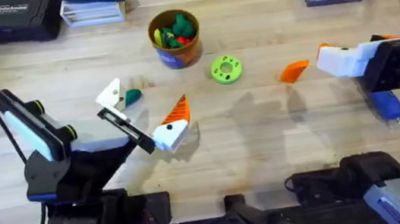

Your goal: Pick up the gripper from the table and insert it into the empty holder that is missing its gripper. Then pick up a screw, insert it into the mounting hole, and use the screwdriver to tighten it. Finally, clean up the table by picking up the vegetable and placing it into the bucket.

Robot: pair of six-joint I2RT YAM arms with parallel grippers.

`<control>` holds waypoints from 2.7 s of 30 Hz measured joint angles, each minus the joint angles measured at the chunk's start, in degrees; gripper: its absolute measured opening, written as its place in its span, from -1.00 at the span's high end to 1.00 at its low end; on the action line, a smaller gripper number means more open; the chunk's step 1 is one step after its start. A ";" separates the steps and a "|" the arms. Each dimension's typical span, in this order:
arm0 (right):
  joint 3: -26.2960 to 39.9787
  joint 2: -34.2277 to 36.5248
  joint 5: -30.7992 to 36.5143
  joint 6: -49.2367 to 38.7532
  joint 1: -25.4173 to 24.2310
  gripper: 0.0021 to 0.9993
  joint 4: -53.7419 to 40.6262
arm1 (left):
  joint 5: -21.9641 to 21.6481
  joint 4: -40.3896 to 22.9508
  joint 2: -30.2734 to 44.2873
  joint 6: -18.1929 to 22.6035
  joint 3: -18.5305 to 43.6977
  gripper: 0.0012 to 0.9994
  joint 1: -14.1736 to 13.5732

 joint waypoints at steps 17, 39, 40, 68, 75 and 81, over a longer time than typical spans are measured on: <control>0.00 0.00 0.00 0.00 0.00 -0.99 0.00 | 0.58 -0.04 0.00 0.00 0.00 -0.97 0.00; 0.00 0.00 0.00 0.00 0.00 -0.99 0.04 | 8.91 -0.93 0.02 -5.84 0.09 -0.97 0.00; 0.00 0.00 0.00 0.00 0.00 -0.99 0.04 | 9.47 -1.01 0.02 -6.31 0.09 -0.97 0.00; 9.27 28.69 -5.74 -19.99 0.00 -0.99 -5.32 | 12.59 -1.40 0.01 -7.96 0.11 -0.97 0.00; 9.27 35.96 -5.14 -34.14 0.00 -0.99 -5.14 | 12.60 -1.40 0.02 -7.96 0.11 -0.97 0.00; 9.27 41.44 -4.62 -40.85 0.00 -0.91 -4.75 | 12.60 -1.40 0.00 -7.96 0.11 -0.97 0.00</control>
